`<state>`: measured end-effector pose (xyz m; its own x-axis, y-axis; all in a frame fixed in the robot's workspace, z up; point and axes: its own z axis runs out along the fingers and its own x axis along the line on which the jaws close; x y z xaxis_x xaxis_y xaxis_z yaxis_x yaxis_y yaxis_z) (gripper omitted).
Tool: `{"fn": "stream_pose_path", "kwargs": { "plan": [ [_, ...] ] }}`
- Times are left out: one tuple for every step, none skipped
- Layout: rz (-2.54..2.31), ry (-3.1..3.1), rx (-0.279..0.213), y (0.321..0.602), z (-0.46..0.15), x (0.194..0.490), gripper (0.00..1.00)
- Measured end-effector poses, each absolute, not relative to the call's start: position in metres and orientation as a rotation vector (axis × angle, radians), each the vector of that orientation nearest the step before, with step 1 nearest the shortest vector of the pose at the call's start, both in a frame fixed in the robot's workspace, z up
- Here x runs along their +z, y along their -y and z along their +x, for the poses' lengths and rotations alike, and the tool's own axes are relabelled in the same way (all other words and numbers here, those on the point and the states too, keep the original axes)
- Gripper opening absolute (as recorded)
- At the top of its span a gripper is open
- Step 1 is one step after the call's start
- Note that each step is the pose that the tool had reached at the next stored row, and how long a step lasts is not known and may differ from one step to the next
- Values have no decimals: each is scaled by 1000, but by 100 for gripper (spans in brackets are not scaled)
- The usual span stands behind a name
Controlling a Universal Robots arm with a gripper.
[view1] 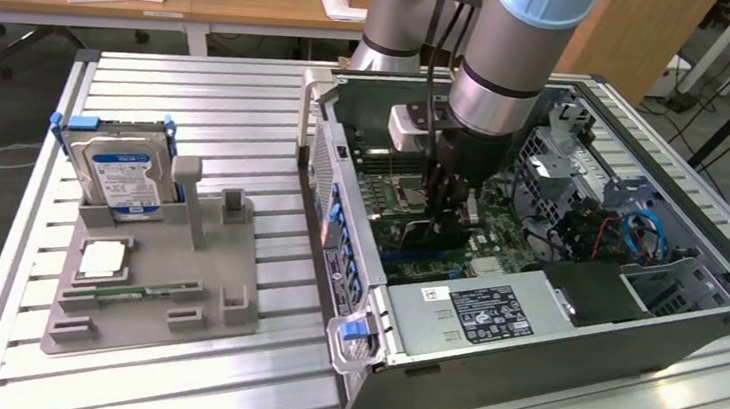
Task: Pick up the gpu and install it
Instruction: 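Insert the gpu into the slot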
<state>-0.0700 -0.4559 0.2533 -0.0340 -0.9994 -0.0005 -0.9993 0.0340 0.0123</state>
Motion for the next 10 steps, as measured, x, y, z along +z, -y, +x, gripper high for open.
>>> {"fn": "stream_pose_path", "kwargs": {
  "plan": [
    [2178,2253,-14,456,-70,252,26],
    [2178,2253,-14,456,-70,251,26],
    [2178,2253,-14,456,-70,250,26],
    [2178,2253,-14,456,-70,248,26],
    [2178,2253,-14,456,-70,248,26],
    [2178,2253,-14,456,-70,248,26],
    [2178,2252,-14,456,-70,248,26],
    [2178,2253,-14,456,-70,248,26],
    [2178,2253,-14,456,-70,248,26],
    [2178,2253,-14,456,-70,248,26]
  ]
}}
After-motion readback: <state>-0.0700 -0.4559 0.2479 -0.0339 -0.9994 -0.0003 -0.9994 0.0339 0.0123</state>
